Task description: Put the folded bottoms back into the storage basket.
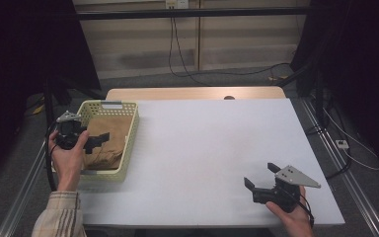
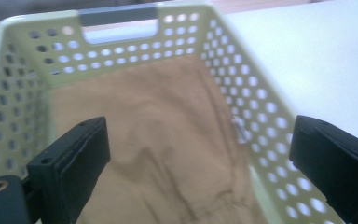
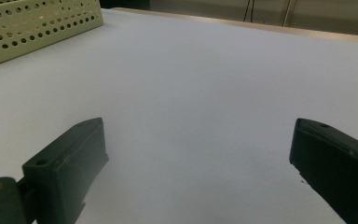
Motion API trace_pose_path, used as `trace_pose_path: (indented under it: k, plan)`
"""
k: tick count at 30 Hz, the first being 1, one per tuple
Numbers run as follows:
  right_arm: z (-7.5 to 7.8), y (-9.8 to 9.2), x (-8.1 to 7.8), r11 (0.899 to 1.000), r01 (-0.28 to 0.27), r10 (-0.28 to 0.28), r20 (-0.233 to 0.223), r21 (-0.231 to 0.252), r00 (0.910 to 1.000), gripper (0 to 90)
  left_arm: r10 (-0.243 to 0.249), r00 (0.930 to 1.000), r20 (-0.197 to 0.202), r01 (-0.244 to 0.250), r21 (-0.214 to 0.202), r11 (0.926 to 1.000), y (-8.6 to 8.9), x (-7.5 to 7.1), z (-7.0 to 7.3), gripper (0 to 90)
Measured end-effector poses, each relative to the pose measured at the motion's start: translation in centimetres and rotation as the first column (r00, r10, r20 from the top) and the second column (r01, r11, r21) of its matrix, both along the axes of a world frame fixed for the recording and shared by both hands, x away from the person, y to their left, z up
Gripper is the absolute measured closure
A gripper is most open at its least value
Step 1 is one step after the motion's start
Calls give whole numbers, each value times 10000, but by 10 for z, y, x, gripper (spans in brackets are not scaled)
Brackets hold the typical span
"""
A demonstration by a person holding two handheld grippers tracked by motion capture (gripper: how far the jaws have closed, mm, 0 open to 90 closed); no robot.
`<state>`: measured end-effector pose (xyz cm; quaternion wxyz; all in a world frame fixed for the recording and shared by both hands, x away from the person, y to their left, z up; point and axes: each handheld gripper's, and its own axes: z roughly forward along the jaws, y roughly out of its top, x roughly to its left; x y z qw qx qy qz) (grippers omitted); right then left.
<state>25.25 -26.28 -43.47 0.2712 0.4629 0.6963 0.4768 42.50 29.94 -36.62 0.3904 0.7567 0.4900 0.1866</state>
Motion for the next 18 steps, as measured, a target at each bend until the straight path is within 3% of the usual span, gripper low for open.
trace_pose_path:
  k: [2, 5, 8, 13, 16, 18]
  plan:
    - [0, 1, 0, 10000, -8, 9, 33, -67, 10000, 38, 70, 9999, 153, -72, 109, 9999, -2, -4, 0, 56]
    - [1, 1, -2, 9999, 7, -7, 41, -120, 10000, 39, 198, 9990, 401, -187, -279, 9994, 0, -12, -1, 55]
    - [2, 1, -3, 9999, 54, -53, 56, -87, 10000, 39, 246, 9988, 423, -229, -395, 9990, 3, -17, -1, 56]
    - [1, 1, -2, 10000, 62, -62, 42, -58, 10000, 39, -58, 9972, 740, 60, -24, 10000, 1, -25, 0, 56]
    - [1, 1, -2, 10000, 36, -36, 28, -57, 10000, 39, -333, 9950, 946, 293, 436, 9986, -3, -31, -2, 56]
    - [1, 1, -2, 10000, 58, -58, 28, -34, 10000, 39, -527, 9925, 1106, 493, 338, 9982, -4, -36, -2, 54]
